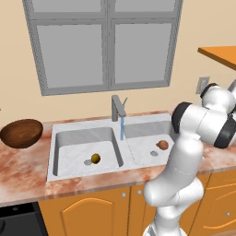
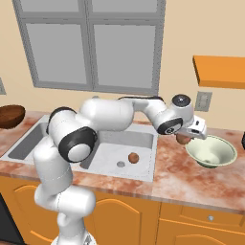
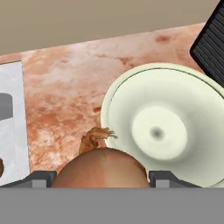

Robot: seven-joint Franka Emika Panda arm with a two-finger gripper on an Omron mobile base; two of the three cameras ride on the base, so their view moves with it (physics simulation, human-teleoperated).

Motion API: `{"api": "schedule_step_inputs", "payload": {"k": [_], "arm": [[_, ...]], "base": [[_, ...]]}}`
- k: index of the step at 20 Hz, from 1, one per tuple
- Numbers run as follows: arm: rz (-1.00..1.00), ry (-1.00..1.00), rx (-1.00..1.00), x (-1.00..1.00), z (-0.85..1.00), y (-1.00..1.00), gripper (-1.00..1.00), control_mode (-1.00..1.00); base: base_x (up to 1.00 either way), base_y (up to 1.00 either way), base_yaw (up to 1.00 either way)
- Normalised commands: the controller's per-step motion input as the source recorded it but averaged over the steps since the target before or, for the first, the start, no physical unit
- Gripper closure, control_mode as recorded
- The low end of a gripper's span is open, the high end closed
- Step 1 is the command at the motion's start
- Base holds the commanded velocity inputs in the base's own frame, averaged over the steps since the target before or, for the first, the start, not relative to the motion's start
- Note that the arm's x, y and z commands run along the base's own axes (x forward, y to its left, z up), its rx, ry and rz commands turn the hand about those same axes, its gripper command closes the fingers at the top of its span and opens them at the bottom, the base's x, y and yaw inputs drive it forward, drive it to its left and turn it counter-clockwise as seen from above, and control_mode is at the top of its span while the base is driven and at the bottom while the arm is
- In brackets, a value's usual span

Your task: Pick the onions from the sink and place them in one bowl. Place the lemon in the other bowl. Then turn off the sink faucet.

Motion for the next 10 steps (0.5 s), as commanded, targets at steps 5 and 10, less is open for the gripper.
{"api": "schedule_step_inputs", "payload": {"k": [5,10], "arm": [[0.00,-0.06,0.00,0.06,-0.02,-0.38,1.00,-1.00],[0.00,-0.08,0.00,0.12,-0.11,-0.38,1.00,-1.00]], "base": [[0.00,0.00,0.00],[0.00,0.00,0.00]]}}
